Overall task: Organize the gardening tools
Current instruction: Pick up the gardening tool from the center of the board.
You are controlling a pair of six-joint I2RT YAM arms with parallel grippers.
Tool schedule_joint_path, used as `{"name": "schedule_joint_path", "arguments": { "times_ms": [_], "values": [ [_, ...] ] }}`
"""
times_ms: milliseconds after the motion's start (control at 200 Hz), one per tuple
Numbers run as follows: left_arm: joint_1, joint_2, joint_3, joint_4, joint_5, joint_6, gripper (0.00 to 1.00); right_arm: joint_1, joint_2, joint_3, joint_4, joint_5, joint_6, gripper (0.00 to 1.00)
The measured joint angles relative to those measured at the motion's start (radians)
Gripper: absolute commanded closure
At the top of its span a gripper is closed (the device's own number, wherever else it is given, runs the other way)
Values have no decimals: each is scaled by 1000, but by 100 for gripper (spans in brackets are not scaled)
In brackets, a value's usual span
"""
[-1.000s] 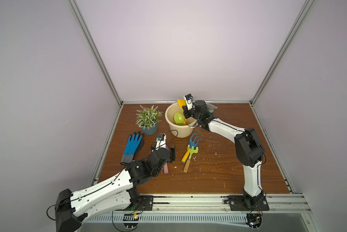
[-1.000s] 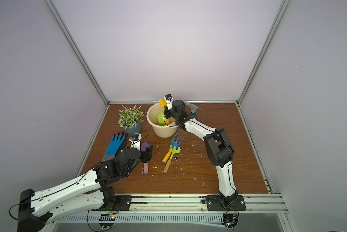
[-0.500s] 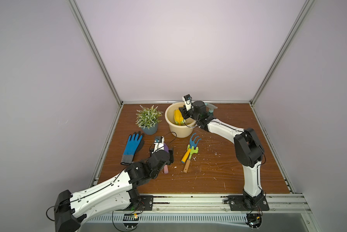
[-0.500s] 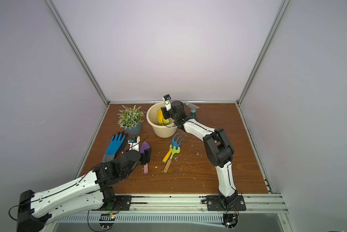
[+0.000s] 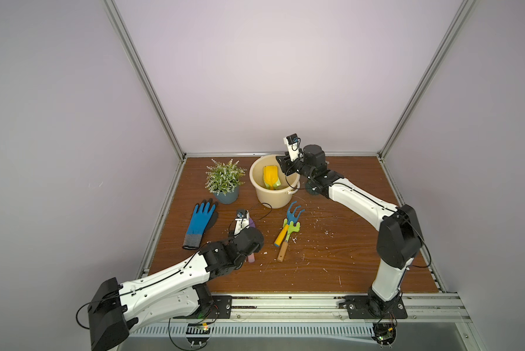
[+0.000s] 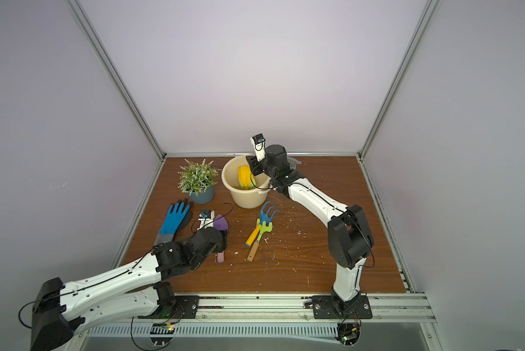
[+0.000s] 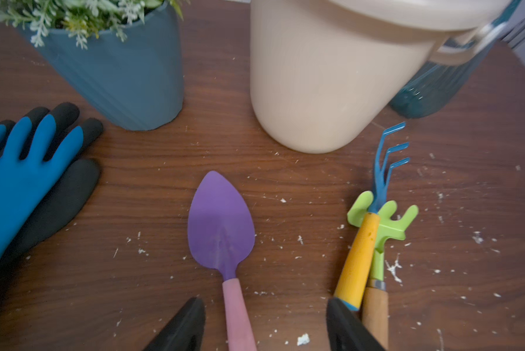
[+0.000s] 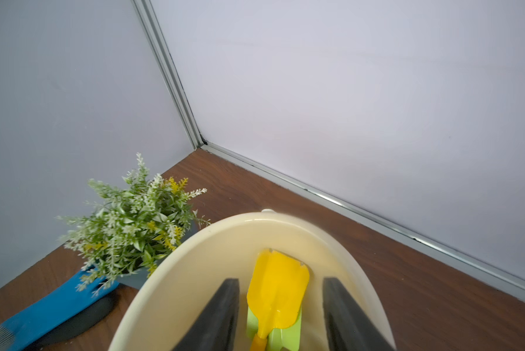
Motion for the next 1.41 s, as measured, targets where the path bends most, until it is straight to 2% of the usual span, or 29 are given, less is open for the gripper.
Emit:
{"name": "schedule_joint_path", "arguments": {
  "times_ms": [175,325,465,605,795,981,1256,1361,1406],
  "values": [
    [36,51,0,-29,59,-47,38,0,-199,-162,-42,12,34,43],
    [56,120,0,-45,126,-63,41,0,-307,-306,-76,19,63,43],
    [69,222,3,-54,202,-65,49,0,-394,-445,-116,42,85,43],
    [72,343,24,-72,263,-74,51,0,-473,-541,-148,64,100,43],
    [72,442,73,-77,318,-71,57,-1,-541,-597,-159,75,115,43],
    [73,460,79,-77,329,-72,64,-1,-579,-626,-163,90,123,43],
    [74,464,89,-80,345,-60,86,-1,-586,-631,-164,92,130,43],
    [75,454,91,-83,352,-53,100,-1,-586,-632,-164,94,135,43],
    [75,440,91,-85,352,-48,100,-1,-587,-636,-163,94,138,43]
  ]
}}
